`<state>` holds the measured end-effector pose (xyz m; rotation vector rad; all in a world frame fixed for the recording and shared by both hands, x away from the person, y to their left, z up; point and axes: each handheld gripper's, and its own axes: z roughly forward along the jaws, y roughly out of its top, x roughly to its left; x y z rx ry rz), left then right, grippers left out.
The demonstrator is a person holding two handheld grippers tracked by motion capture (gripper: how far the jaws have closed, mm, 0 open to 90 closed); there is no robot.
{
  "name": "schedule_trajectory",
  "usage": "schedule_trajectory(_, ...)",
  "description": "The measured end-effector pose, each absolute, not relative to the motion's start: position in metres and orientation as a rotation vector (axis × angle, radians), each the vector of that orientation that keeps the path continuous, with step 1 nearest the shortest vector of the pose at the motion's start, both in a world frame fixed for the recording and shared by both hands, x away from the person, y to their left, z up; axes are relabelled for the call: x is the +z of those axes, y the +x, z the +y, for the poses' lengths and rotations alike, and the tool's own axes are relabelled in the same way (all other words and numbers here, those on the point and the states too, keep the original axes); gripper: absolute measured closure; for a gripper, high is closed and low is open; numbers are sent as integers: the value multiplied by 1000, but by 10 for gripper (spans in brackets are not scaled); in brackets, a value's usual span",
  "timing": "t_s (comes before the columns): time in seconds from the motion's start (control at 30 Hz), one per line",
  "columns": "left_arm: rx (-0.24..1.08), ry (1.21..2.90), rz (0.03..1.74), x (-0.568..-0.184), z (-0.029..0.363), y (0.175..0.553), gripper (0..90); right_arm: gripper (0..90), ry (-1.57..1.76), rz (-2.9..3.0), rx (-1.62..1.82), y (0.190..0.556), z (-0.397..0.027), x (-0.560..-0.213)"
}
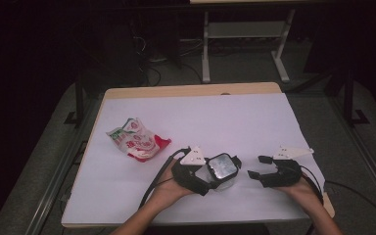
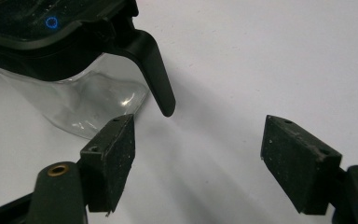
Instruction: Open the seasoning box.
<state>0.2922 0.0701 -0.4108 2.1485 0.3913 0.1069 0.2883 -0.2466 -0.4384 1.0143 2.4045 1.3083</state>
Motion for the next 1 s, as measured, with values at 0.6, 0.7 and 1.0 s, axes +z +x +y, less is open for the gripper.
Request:
schedule_trajectory(0.6, 101, 2119, 404, -407, 73, 291, 186, 257, 1018, 2407, 1303, 290, -247, -440)
schedule_trajectory(0.7, 107, 2116, 400, -406, 73, 291, 187, 257, 1018, 2406, 1303, 290, -246, -440)
schedule_trajectory(1.0, 113, 2104, 403, -402, 73, 290, 190, 257, 1024, 2406, 1303, 290, -247, -440)
